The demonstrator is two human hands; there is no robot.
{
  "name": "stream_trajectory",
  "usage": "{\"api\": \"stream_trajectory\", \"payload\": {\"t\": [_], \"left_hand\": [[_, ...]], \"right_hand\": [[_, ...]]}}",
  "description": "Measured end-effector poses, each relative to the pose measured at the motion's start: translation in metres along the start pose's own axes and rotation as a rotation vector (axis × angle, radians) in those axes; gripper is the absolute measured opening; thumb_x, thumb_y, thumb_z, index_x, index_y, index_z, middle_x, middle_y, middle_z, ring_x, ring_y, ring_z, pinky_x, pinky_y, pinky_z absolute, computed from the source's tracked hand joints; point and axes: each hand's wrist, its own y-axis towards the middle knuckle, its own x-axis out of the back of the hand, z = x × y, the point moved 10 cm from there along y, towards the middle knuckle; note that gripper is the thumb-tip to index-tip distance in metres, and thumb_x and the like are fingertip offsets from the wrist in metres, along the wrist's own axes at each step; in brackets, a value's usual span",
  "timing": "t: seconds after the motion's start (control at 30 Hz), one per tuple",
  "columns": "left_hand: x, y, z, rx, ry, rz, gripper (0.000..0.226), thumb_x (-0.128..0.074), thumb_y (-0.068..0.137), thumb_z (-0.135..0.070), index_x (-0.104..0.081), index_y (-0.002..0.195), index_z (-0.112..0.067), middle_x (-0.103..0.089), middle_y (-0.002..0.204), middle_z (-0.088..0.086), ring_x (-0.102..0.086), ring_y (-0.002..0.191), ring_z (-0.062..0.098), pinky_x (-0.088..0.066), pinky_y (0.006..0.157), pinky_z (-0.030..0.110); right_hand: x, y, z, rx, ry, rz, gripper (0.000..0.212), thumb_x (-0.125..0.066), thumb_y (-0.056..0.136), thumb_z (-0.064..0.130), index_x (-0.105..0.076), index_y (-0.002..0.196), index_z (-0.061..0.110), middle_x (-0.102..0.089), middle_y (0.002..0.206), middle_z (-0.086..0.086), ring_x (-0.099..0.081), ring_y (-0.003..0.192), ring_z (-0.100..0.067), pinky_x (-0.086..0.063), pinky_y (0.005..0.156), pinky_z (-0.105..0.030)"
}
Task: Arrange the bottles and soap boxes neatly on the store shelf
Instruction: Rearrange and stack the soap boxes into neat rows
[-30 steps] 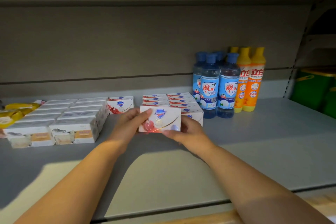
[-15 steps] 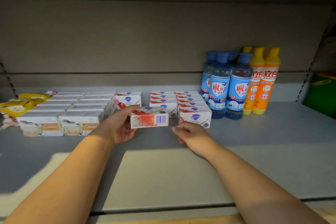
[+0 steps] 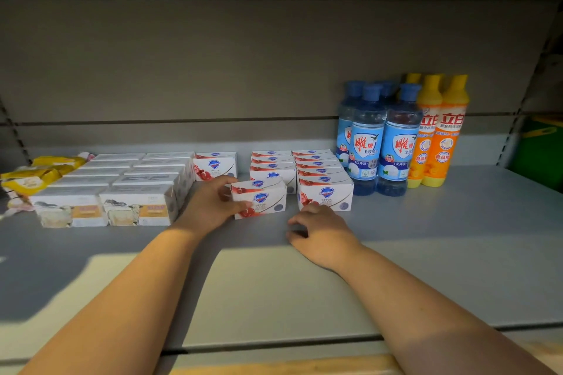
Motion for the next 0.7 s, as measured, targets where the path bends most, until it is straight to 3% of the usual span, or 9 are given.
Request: {"api": "stream_trajectory", "payload": {"t": [0.1, 0.27, 0.37, 0.57, 0.7], "left_hand": [[0.002, 0.001, 0.004, 0.014, 0.036, -0.067, 0.053, -0.08, 0.074, -0.013, -0.056, 0.121, -0.014, -0.068, 0.107, 0.004, -0.065, 0.099, 0.018, -0.05, 0.092, 0.033], [-0.007, 0.004, 0.0, 0.0, 0.038, -0.146, 0.049, -0.079, 0.074, -0.011, -0.057, 0.117, -0.015, -0.067, 0.105, 0.0, -0.063, 0.092, 0.013, -0.045, 0.083, 0.023], [-0.017, 0.009, -0.008, -0.035, 0.179, -0.131, 0.05, -0.074, 0.079, -0.015, -0.053, 0.125, -0.016, -0.066, 0.113, 0.0, -0.061, 0.101, 0.016, -0.038, 0.08, 0.017], [-0.031, 0.025, -0.016, -0.045, 0.343, -0.048, 0.061, -0.069, 0.085, -0.024, -0.041, 0.139, -0.015, -0.054, 0.136, 0.007, -0.05, 0.124, 0.026, -0.036, 0.101, 0.028], [-0.041, 0.029, -0.022, -0.072, 0.282, -0.112, 0.06, -0.071, 0.082, -0.029, -0.044, 0.135, -0.018, -0.059, 0.131, 0.003, -0.054, 0.119, 0.024, -0.038, 0.095, 0.024]], "right_hand": [[-0.001, -0.002, 0.006, 0.032, -0.057, -0.016, 0.035, -0.05, 0.09, 0.039, -0.058, 0.122, 0.029, -0.049, 0.13, 0.004, -0.04, 0.121, -0.016, -0.033, 0.099, -0.025], [-0.002, -0.002, 0.01, 0.043, -0.053, 0.009, 0.036, -0.049, 0.09, 0.037, -0.056, 0.125, 0.029, -0.048, 0.13, 0.003, -0.038, 0.122, -0.017, -0.032, 0.1, -0.026], [-0.002, 0.0, 0.01, 0.039, -0.03, 0.017, 0.036, -0.05, 0.089, 0.035, -0.056, 0.124, 0.029, -0.049, 0.13, 0.003, -0.039, 0.122, -0.016, -0.032, 0.099, -0.025], [-0.001, 0.0, 0.008, 0.027, 0.007, 0.013, 0.037, -0.051, 0.087, 0.034, -0.057, 0.123, 0.031, -0.049, 0.131, 0.004, -0.039, 0.122, -0.015, -0.031, 0.101, -0.024], [-0.002, 0.001, 0.007, 0.022, 0.012, 0.02, 0.038, -0.051, 0.087, 0.036, -0.057, 0.124, 0.031, -0.047, 0.133, 0.004, -0.038, 0.124, -0.016, -0.03, 0.103, -0.024]]}}
